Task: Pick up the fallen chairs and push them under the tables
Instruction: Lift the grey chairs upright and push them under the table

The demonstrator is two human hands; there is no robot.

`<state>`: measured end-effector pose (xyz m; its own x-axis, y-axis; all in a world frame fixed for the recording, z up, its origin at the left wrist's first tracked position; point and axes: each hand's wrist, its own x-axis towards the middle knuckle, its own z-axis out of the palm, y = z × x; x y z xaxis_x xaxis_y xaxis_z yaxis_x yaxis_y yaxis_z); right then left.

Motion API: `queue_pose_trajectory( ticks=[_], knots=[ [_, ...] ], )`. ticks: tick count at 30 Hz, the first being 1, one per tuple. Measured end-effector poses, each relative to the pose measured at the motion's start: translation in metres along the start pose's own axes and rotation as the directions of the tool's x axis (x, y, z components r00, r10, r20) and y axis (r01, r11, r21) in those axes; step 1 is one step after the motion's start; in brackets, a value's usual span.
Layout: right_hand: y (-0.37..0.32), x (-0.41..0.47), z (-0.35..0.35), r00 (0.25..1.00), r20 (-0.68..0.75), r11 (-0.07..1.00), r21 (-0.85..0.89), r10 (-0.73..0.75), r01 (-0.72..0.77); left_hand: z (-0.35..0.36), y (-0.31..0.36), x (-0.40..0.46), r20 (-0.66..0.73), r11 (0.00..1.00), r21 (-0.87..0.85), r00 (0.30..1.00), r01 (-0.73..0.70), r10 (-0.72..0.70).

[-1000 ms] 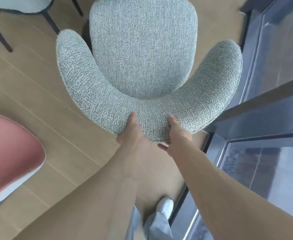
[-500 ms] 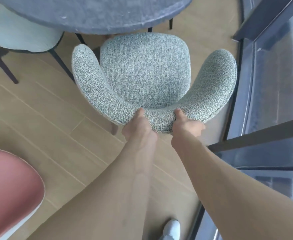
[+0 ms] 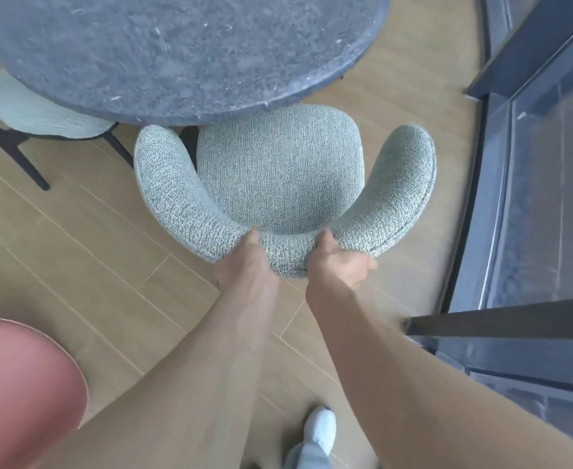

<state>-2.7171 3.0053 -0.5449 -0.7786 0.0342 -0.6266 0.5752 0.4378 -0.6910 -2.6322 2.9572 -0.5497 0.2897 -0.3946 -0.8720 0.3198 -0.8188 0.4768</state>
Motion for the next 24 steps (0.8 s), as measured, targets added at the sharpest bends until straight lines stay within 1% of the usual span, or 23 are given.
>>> queue_pose_trajectory(
  ticks=[5,7,9,11,13,16,18,21,24],
  knots=[
    [-0.004,-0.005,-0.003,0.999,-0.015,0.997,-0.062,0.035,-0.036,0.0,-0.004,-0.005,0.073,0.999,0.035,0.997,-0.023,0.02],
    [-0.006,-0.007,-0.006,0.999,0.012,0.996,-0.074,0.041,-0.04,-0.001,-0.001,-0.008,0.041,0.996,0.08,0.999,-0.024,0.021],
    [-0.012,-0.012,-0.012,0.994,0.074,0.992,-0.103,0.083,-0.075,-0.009,0.006,-0.017,0.014,0.99,0.138,1.0,0.001,-0.003],
    [-0.021,-0.022,-0.024,0.981,0.116,0.983,-0.122,0.155,-0.14,-0.021,0.014,-0.03,0.037,0.981,0.192,0.999,0.03,-0.038],
    [-0.035,-0.041,-0.043,0.974,0.12,0.977,-0.114,0.191,-0.177,-0.039,0.025,-0.054,0.065,0.984,0.175,0.997,0.04,-0.052],
    [-0.06,-0.077,-0.072,0.963,0.177,0.974,-0.14,0.203,-0.179,-0.062,0.051,-0.092,0.086,0.982,0.187,0.996,-0.036,0.021],
    [-0.078,-0.099,-0.085,0.959,0.203,0.979,-0.083,0.199,-0.185,-0.074,0.068,-0.116,0.102,0.98,0.195,0.995,-0.033,0.013],
    [-0.099,-0.122,-0.094,0.958,0.234,0.986,-0.046,0.166,-0.159,-0.082,0.092,-0.139,0.161,0.971,0.221,0.986,-0.087,0.052],
    [-0.109,-0.138,-0.1,0.955,0.259,0.99,-0.062,0.142,-0.13,-0.086,0.105,-0.155,0.249,0.946,0.275,0.963,-0.173,0.103]
  ],
)
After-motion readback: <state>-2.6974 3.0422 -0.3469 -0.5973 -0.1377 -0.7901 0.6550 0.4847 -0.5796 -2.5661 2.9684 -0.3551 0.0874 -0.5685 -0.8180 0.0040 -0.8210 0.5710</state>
